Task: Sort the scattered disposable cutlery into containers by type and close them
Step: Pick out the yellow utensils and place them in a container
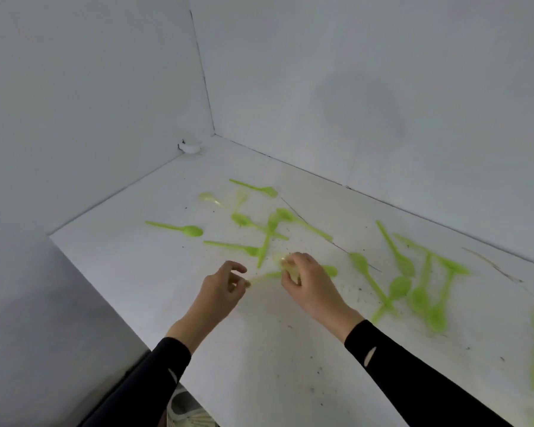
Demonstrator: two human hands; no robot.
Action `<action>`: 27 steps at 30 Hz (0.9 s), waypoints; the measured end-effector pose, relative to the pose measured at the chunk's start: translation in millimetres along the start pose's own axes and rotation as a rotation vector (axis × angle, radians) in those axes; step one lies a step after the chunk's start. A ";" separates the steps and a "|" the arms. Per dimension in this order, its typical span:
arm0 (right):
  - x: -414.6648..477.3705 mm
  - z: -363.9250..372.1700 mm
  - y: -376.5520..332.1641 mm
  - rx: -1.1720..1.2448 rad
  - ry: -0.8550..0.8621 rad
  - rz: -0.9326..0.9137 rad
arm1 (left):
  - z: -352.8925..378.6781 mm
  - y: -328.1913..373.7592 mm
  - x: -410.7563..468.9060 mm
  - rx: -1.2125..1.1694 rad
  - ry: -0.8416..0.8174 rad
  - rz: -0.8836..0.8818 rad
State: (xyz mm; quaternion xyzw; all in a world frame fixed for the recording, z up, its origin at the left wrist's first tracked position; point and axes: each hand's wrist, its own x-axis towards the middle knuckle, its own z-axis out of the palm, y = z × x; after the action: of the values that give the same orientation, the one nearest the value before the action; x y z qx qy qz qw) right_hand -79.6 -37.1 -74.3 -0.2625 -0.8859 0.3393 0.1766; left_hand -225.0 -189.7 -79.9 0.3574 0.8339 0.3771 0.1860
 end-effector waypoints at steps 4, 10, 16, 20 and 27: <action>29.7 37.1 -49.3 0.181 -0.058 -0.038 | -27.2 6.0 25.1 -0.339 -0.022 -0.125; 80.9 76.3 -107.5 0.093 -0.072 -0.048 | -70.6 -12.4 79.1 -0.867 0.056 -0.367; 118.4 103.2 -143.6 -0.228 -0.239 -0.060 | -105.1 -29.9 115.7 -0.769 0.037 -0.477; 153.2 112.4 -149.7 -0.286 -0.391 -0.025 | -109.6 -43.4 131.6 -0.904 0.038 -0.404; 205.9 99.2 -110.5 -0.117 -0.090 0.055 | -139.2 -69.4 179.1 -1.048 0.119 -0.338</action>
State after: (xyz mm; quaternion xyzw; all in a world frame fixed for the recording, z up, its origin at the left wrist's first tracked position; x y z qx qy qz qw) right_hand -331.1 -37.0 -40.0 -0.2811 -0.9037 0.3030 0.1117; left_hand -458.2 -158.8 -50.2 0.0563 0.5894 0.7262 0.3494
